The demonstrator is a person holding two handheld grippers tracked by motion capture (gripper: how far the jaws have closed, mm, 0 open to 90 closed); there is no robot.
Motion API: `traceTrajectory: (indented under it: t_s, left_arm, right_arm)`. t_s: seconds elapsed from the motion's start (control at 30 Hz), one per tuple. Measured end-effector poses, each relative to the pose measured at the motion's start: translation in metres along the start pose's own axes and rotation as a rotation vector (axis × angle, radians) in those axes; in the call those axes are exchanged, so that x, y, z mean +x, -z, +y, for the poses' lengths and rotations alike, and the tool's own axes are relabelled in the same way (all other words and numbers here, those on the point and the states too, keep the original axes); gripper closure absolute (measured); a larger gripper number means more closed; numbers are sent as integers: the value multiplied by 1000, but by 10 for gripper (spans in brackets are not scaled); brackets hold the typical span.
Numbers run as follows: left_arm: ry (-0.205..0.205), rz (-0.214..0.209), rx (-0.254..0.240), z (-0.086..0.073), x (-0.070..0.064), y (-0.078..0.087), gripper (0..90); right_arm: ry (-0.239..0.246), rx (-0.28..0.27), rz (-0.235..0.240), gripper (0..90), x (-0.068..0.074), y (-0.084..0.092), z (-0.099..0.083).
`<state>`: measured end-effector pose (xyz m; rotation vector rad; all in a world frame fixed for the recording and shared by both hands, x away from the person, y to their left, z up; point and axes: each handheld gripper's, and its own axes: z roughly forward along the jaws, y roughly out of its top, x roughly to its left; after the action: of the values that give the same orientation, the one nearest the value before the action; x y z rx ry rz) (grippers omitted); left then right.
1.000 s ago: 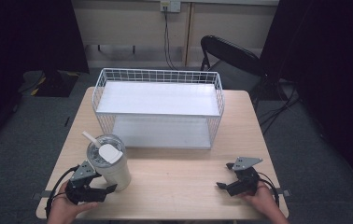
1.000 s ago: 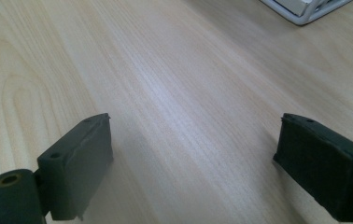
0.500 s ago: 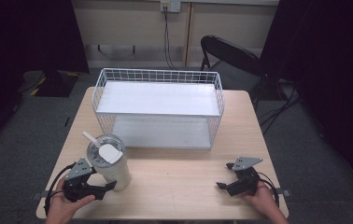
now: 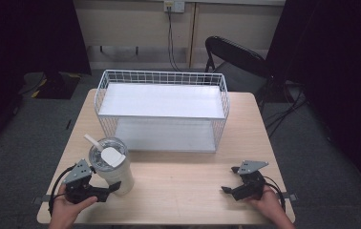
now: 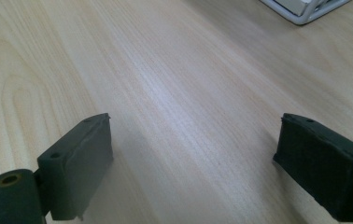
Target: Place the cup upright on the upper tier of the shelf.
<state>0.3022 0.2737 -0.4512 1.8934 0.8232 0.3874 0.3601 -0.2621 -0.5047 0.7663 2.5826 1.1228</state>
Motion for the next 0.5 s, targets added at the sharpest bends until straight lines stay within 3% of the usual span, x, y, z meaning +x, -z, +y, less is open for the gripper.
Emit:
traceTrajectory:
  t_s: [0.43, 0.5]
  left_arm:
    - [-34, 4, -64, 2, 0, -9, 88]
    - [-24, 4, -78, 1, -1, -11, 85]
  right_arm:
    - [-2, 0, -3, 102, 0, 0, 0]
    - [-2, 0, -3, 102, 0, 0, 0]
